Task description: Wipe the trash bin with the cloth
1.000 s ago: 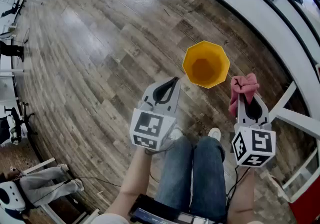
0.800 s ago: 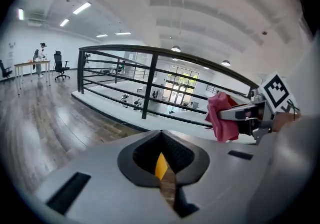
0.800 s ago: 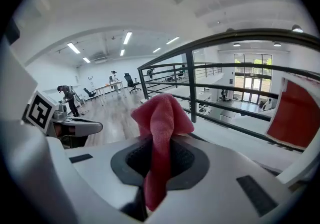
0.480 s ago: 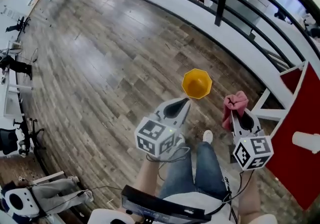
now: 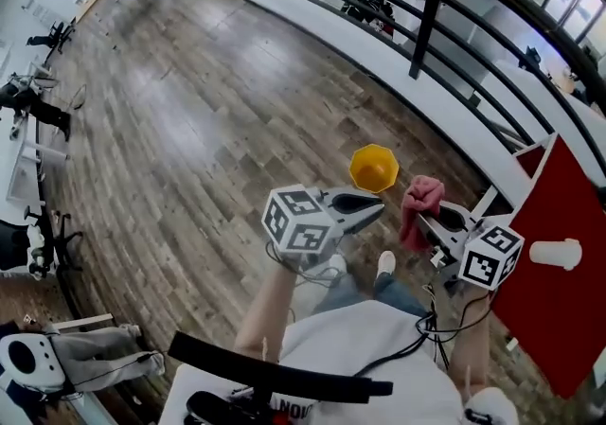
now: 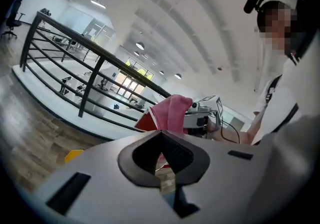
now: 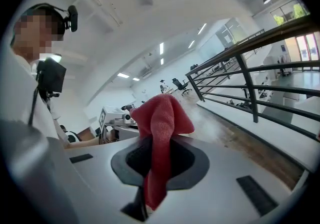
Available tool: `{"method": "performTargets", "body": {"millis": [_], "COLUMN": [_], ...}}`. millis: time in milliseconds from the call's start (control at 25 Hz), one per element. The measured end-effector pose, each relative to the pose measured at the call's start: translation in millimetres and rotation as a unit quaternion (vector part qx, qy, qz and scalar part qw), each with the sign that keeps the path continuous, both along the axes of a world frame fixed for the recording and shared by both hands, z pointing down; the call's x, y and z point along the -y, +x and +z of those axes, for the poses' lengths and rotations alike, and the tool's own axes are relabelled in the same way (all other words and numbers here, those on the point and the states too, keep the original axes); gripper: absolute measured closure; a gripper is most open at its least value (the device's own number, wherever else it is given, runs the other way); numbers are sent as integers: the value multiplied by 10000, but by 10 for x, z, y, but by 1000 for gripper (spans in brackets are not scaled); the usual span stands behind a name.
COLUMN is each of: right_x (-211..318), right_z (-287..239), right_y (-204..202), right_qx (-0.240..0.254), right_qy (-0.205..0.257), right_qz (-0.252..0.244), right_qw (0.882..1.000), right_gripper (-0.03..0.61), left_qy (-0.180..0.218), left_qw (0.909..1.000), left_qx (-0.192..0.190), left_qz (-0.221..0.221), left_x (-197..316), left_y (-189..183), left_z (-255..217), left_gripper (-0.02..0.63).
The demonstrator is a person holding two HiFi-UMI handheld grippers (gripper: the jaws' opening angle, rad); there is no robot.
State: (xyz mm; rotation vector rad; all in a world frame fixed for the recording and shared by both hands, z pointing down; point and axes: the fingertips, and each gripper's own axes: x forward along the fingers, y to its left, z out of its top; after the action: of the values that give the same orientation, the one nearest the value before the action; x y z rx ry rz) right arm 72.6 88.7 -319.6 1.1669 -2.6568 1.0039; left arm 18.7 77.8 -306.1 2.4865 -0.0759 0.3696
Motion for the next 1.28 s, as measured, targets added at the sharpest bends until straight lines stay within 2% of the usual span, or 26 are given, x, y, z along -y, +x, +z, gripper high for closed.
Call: {"method": "performTargets", "body": {"millis": [200,320,440,680,1280], "right_x": [7,-30,-42,-69,-172], "right_z": [-145,-176,-198,-164,-170], "right_y": [-136,-213,-253,-241,-246], "right_qx": [566,602,547,558,563], "right_qy": [-42,-84,-57,-50,-77], "right_qz": [-448,-722,-827,-760,-693], "right_qw": [9974,9955,9951,9955,9960], "right_gripper": [528,528,528,528,528], "left_qy": [-271,-609,-702,-571,-496], "left_qw": [9985,9945,9915,9937,9942], "left_qx": [-470,-849,-1082,-950,-928], "left_qz": [39,-17,-139,-188,-239], "left_x": [-33,-31,21,23,-86], "left_y": [22,-3,-57,-122,-198], "left_z": [-109,-179,-237,-201,-239], "left_gripper": [611,611,611,611,611]}}
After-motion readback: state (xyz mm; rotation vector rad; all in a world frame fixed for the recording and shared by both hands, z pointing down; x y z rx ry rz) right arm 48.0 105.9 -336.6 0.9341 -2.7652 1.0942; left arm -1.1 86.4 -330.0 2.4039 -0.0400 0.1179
